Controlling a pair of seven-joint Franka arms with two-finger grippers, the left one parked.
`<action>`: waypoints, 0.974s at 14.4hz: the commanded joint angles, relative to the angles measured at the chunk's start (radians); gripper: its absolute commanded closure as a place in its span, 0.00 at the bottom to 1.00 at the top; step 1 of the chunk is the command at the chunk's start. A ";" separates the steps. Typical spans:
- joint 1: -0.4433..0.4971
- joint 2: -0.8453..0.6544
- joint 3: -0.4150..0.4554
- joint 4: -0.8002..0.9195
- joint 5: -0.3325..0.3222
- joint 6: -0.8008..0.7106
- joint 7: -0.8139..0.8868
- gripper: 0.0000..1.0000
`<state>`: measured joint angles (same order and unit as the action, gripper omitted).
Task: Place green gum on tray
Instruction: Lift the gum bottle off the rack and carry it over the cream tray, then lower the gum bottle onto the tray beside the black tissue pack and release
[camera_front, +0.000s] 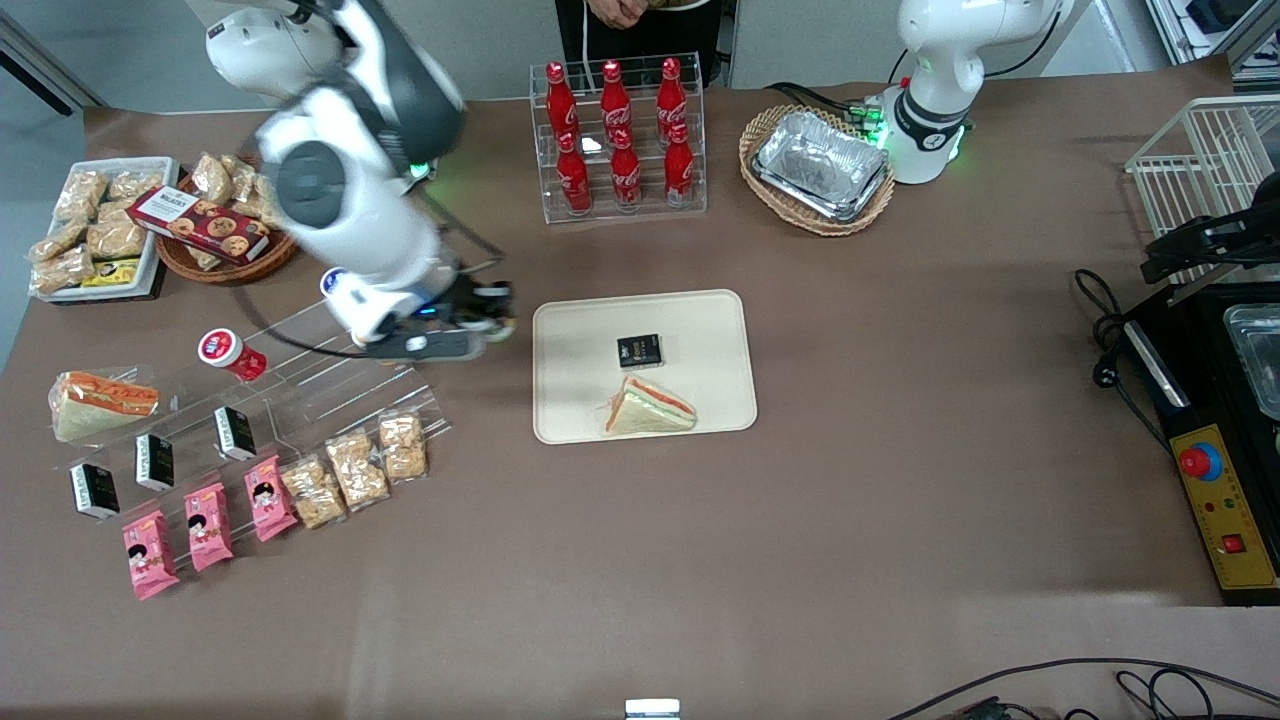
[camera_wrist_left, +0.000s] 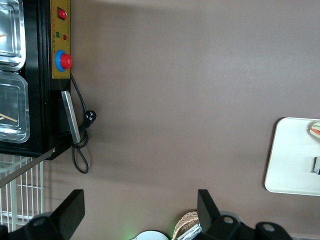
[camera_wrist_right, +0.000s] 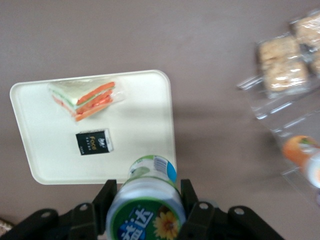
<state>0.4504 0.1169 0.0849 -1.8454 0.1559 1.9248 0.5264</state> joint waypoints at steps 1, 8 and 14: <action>0.091 0.065 -0.013 -0.150 0.014 0.254 0.073 0.59; 0.135 0.181 -0.013 -0.273 0.007 0.497 0.104 0.59; 0.166 0.234 -0.013 -0.311 0.008 0.612 0.113 0.58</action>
<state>0.5937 0.3388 0.0800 -2.1509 0.1559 2.4992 0.6220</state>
